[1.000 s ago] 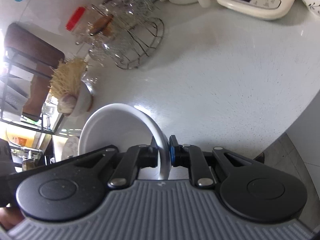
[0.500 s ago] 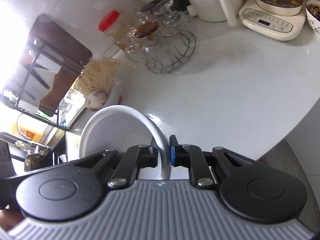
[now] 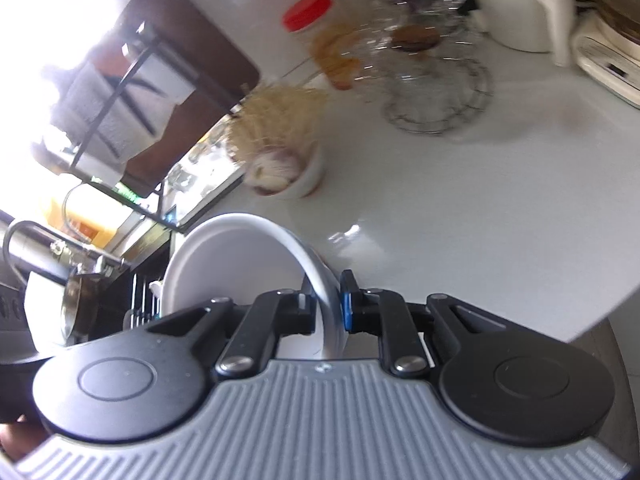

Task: Organize plates and bowls
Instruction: 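Carry the nested bowls with the left gripper over the leaf-pattern plate stack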

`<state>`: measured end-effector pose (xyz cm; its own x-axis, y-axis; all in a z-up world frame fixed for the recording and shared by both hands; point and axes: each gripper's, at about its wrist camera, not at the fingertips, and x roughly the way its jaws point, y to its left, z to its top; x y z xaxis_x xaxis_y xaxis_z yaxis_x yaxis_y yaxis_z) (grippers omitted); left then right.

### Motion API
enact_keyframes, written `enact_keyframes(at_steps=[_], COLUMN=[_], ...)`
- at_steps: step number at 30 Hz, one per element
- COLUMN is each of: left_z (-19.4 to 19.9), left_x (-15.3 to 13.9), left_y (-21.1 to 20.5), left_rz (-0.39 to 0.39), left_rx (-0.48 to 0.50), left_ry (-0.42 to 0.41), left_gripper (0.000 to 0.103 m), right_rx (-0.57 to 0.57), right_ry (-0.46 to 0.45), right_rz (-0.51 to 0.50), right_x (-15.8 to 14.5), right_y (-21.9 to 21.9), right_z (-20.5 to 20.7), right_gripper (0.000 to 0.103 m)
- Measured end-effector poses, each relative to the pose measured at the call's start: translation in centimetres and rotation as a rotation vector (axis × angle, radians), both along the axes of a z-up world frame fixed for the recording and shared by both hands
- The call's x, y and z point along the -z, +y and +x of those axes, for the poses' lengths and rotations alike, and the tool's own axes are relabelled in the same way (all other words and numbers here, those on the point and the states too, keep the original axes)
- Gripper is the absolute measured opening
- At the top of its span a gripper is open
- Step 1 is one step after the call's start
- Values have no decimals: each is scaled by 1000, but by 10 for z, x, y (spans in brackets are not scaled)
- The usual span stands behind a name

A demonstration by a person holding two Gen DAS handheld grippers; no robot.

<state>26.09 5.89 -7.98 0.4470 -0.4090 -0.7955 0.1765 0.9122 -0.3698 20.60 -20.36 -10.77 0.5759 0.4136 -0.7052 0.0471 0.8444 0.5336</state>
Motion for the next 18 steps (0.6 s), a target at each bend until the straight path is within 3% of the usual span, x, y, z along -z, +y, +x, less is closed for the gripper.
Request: enact_keyframes(at_steps=[10, 18], left_z=[11, 23], left_x=[19, 42], left_y=[56, 78], left_rz=[0, -40], left_rx=[-87, -138], left_ry=[65, 75], left_gripper=[25, 26], right_rx=[-74, -113], right_ry=[78, 143], right_rz=[5, 3], right_x=[17, 37], right_y=[51, 66], right_z=[31, 51], right_gripper=[16, 16])
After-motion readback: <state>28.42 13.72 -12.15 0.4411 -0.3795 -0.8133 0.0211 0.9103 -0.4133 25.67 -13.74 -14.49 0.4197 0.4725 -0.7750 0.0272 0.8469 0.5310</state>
